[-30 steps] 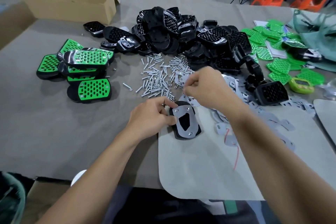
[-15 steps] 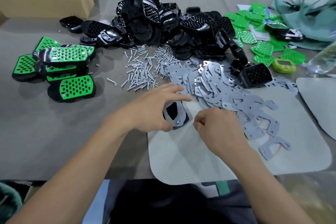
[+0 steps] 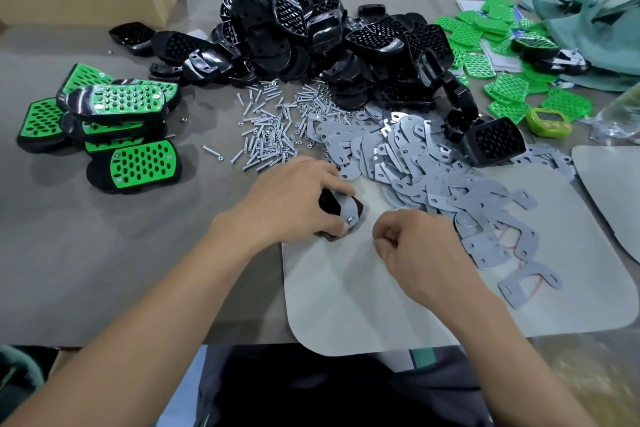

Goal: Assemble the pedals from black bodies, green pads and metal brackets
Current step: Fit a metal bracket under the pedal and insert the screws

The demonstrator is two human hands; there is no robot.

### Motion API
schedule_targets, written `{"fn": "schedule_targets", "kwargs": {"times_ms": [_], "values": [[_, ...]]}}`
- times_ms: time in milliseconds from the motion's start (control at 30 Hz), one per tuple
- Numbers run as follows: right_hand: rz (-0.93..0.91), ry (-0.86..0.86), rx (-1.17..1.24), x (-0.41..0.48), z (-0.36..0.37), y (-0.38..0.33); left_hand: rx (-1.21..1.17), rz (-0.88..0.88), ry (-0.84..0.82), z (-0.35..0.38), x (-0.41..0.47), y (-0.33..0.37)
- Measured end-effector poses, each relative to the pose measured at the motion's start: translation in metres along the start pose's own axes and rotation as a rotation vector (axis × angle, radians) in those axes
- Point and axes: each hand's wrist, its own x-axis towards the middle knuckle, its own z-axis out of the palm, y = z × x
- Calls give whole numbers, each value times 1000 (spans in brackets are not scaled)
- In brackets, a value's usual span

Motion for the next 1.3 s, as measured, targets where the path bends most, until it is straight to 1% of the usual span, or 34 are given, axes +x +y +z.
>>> {"fn": "schedule_targets", "kwargs": {"times_ms": [67, 133, 200, 267, 400, 533, 667, 833, 967, 1033, 1300], "values": [[2, 12, 19, 0, 1, 1, 56, 3, 3, -2, -4, -2], [19, 13, 61, 1, 1, 2, 80, 23, -51, -6, -6, -6], [67, 10, 186, 2, 1, 3, 11, 6, -98, -7, -4, -8], [95, 26, 296, 4, 0, 3, -90, -36, -99, -5, -2, -12], [86, 62, 355, 5, -3, -2, -210, -72, -72, -1, 0, -18], [51, 95, 351, 9, -5, -8, -219, -85, -35, 2, 0, -17], [29, 84, 346, 12, -5, -11, -259, -66, -5, 3, -1, -16], [-10, 96, 253, 17, 0, -16, -293, -88, -7, 4, -2, -15], [-76, 104, 150, 21, 4, -24, -296, -80, -24, 3, -1, -16], [-106, 100, 138, 22, 4, -25, -295, -80, -30, 3, -1, -16], [-89, 55, 69, 19, 5, -29, -300, -55, -21, 5, 1, -19]]}}
